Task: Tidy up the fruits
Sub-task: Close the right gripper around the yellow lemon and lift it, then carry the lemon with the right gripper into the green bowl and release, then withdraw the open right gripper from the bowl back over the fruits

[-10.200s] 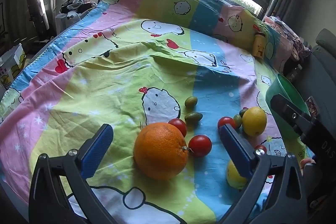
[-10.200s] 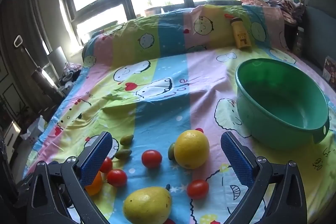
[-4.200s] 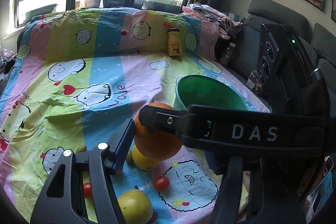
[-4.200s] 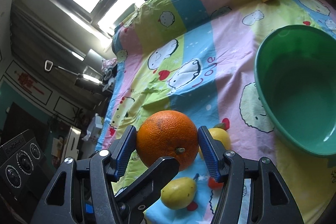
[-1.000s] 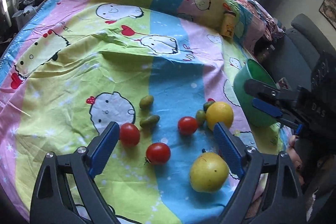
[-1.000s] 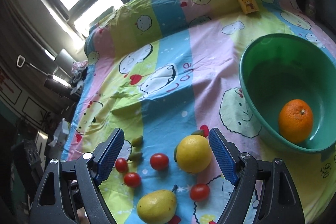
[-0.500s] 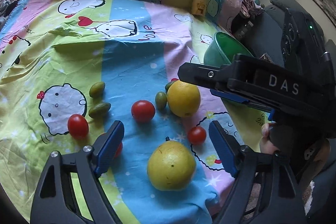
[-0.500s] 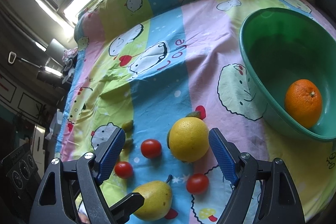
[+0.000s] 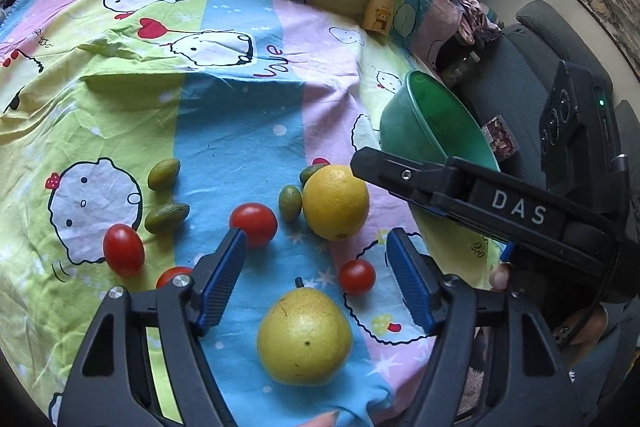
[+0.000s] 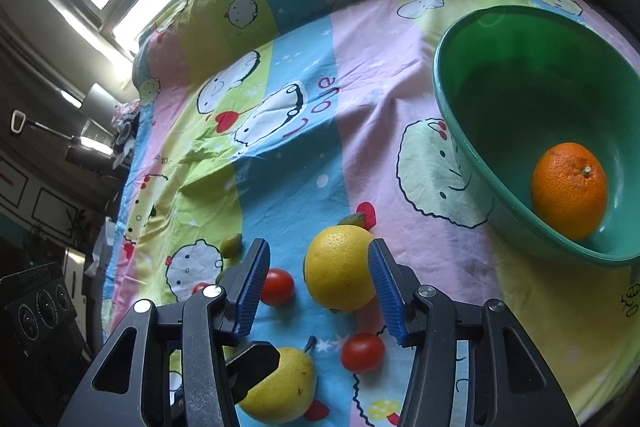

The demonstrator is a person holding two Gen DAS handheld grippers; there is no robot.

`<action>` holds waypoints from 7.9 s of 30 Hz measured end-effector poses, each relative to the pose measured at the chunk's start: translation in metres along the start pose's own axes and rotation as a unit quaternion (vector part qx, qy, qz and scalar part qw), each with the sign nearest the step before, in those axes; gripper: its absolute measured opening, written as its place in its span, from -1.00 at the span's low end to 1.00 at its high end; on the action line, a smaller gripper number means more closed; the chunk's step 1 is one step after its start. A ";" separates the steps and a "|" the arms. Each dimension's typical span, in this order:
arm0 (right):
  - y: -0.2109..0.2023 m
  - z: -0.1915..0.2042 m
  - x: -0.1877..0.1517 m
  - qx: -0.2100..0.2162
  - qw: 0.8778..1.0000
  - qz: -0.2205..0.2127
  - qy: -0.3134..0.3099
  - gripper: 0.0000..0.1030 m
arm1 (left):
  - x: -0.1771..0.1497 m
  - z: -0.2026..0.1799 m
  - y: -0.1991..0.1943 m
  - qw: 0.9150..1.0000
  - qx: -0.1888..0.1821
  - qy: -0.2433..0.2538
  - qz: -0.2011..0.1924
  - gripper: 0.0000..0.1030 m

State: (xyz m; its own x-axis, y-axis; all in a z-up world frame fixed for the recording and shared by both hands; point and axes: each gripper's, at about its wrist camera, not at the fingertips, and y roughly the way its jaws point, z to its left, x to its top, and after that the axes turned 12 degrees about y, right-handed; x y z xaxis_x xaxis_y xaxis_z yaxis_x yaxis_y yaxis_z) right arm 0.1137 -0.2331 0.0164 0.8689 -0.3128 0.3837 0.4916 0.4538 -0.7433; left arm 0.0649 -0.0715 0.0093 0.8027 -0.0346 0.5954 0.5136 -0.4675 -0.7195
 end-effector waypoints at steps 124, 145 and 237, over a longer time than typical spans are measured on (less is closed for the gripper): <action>-0.047 -0.036 0.017 0.156 0.985 -0.038 0.062 0.24 | 0.042 -0.103 -0.003 0.978 0.010 0.197 -0.075 -0.09; -0.093 -0.110 0.040 0.146 0.971 -0.116 0.148 0.24 | 0.073 -0.170 0.046 0.956 -0.039 0.286 -0.052 -0.07; 0.041 0.037 -0.028 0.015 0.994 0.088 -0.058 -0.22 | -0.025 0.083 -0.034 0.975 0.184 -0.120 0.021 0.61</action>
State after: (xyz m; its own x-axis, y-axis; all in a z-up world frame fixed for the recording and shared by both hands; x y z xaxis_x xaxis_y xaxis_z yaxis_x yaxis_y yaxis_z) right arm 0.1117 -0.1751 -0.0048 0.9414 -0.1289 0.3116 0.3318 0.5188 -0.7879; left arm 0.0521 0.0183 -0.0107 0.8508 0.1815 0.4931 0.5169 -0.1199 -0.8476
